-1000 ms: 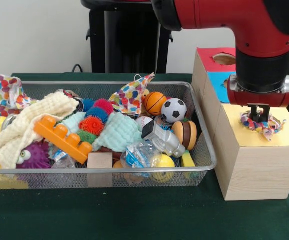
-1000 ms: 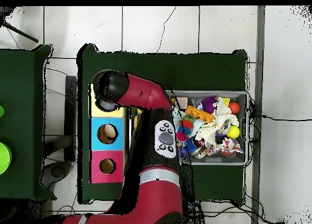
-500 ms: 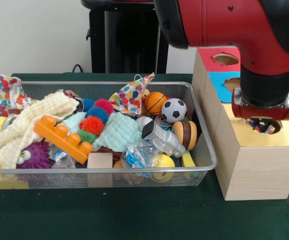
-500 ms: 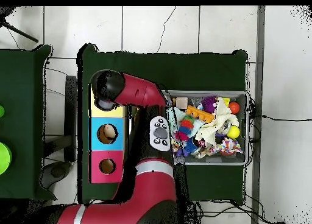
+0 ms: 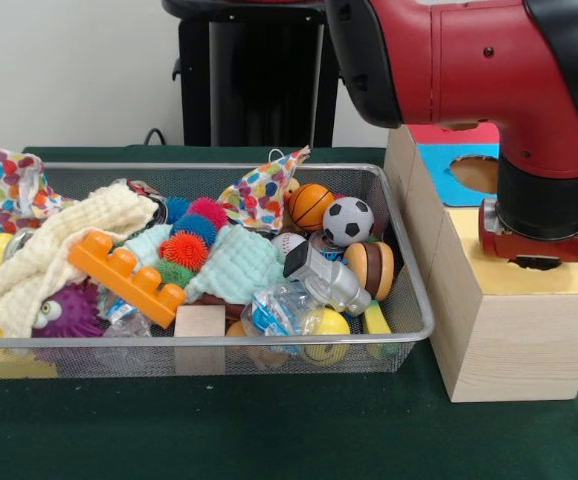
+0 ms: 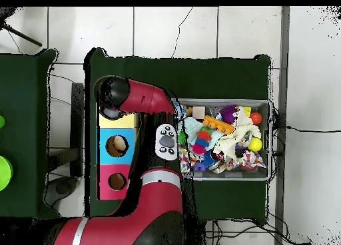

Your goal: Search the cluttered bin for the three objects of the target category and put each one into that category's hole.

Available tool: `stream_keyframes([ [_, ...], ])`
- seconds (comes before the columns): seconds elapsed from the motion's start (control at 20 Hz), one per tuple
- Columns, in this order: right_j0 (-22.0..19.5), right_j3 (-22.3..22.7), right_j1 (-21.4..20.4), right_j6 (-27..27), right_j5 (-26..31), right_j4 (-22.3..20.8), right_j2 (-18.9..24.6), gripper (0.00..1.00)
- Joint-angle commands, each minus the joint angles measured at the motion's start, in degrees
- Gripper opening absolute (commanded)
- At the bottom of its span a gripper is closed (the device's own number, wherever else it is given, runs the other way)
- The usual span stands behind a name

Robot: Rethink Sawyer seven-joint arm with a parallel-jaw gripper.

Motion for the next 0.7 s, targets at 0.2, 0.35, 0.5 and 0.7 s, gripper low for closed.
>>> stream_keyframes([
  [0.2,-0.27,1.23,6.85,12.82,-3.09,0.74,2.27,0.0],
  [0.35,-0.71,1.89,5.45,12.98,-2.68,1.28,2.39,0.0],
  [0.5,-1.02,2.29,4.71,13.14,-2.81,1.67,2.47,0.0],
  [0.7,-0.8,2.66,3.18,13.92,-1.94,1.87,1.92,0.0],
])
